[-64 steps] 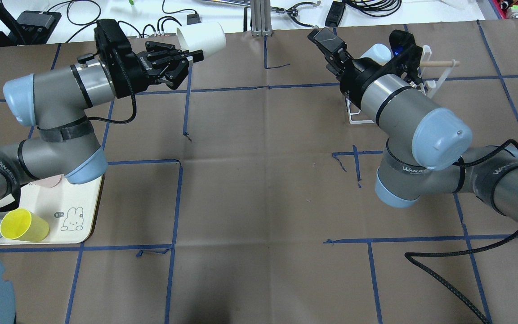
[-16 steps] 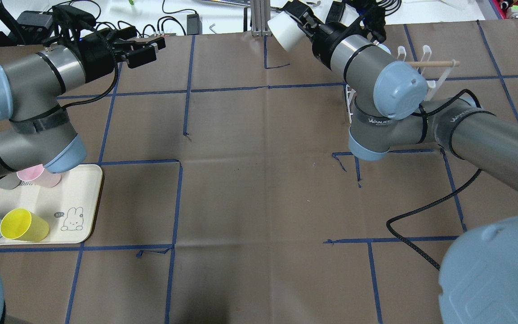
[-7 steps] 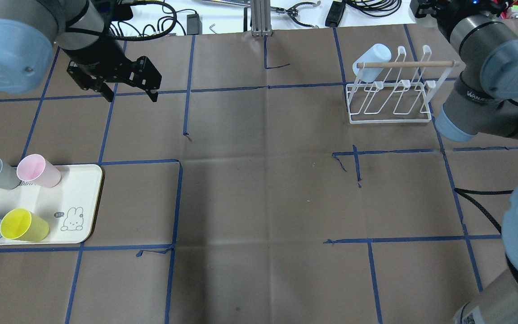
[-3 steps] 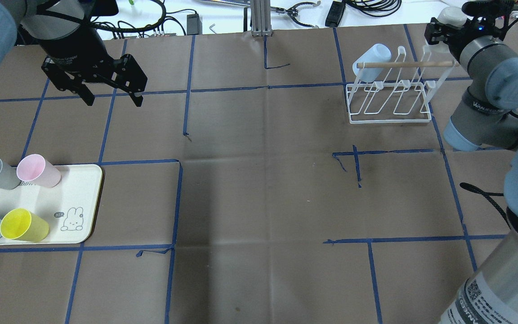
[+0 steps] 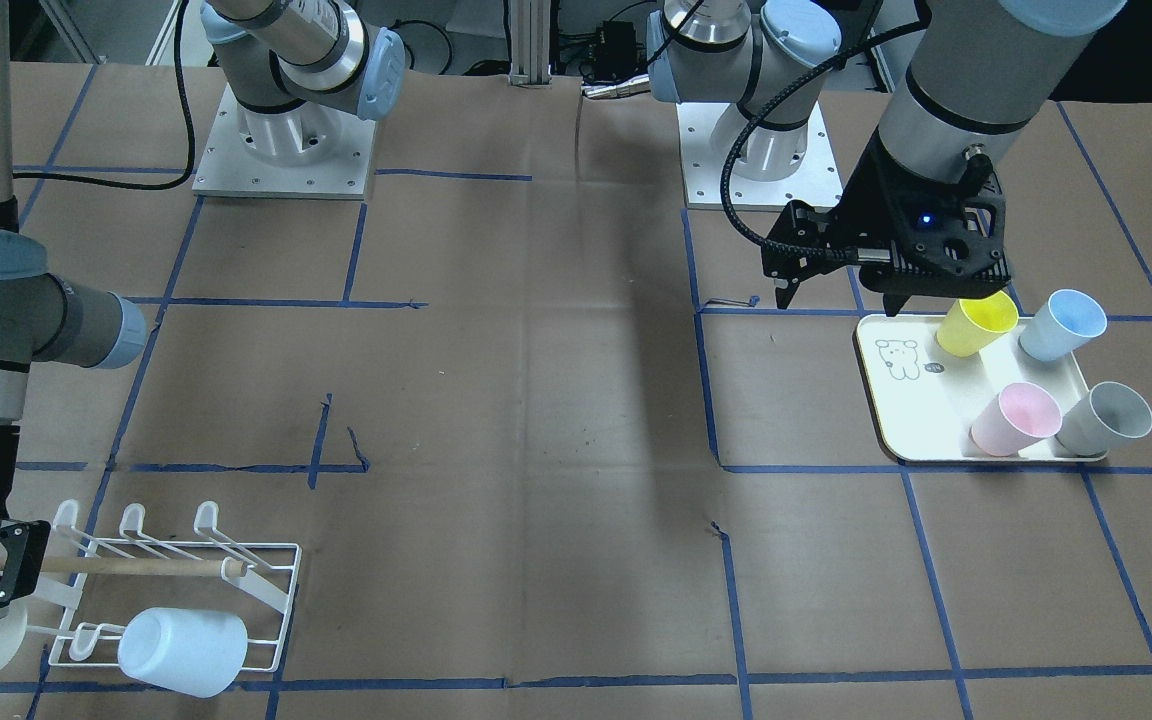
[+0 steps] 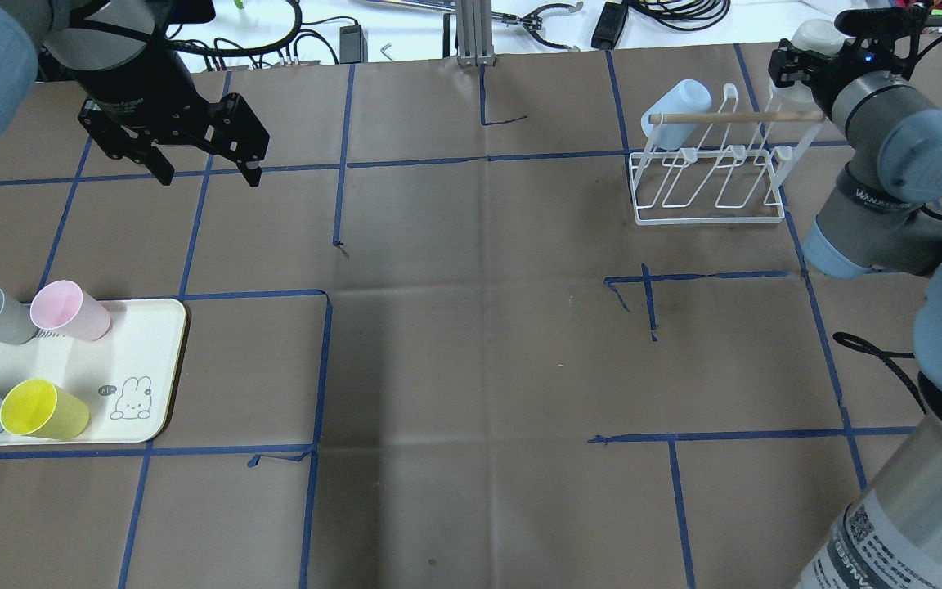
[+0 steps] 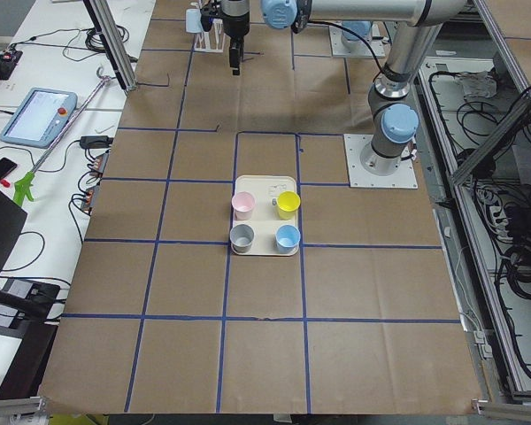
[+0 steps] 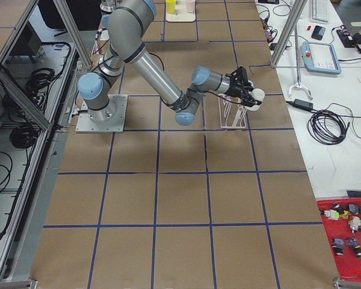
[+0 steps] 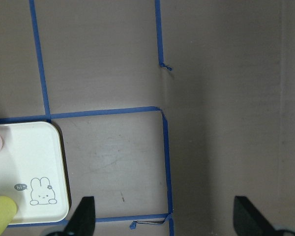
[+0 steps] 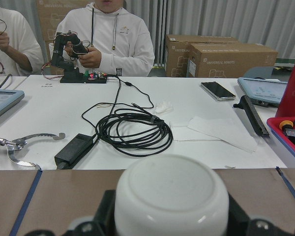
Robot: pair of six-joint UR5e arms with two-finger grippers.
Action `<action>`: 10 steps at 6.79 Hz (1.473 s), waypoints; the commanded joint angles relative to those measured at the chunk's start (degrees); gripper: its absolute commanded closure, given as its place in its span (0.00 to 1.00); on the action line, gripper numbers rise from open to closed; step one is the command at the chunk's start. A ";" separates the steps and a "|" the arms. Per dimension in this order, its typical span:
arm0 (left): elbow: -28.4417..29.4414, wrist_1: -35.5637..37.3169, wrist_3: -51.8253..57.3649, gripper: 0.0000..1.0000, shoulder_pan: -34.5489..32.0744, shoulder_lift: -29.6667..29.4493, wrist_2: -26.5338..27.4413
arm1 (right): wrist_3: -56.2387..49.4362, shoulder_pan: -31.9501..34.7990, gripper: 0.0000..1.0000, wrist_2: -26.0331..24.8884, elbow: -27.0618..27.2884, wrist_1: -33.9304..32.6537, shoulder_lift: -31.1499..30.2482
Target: Transfer IKEA cup to right arm and place on rack
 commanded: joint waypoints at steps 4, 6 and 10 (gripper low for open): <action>0.05 0.70 -0.51 0.00 -0.09 -0.41 0.17 | 0.83 0.14 0.00 0.45 0.87 0.08 0.08; 0.05 0.70 -0.60 0.00 -0.18 -0.41 0.09 | 0.75 0.14 0.00 0.46 0.69 0.17 -0.01; -0.03 0.52 -0.87 0.00 -0.26 -0.41 0.09 | 0.83 3.29 0.00 0.02 0.34 10.02 -9.11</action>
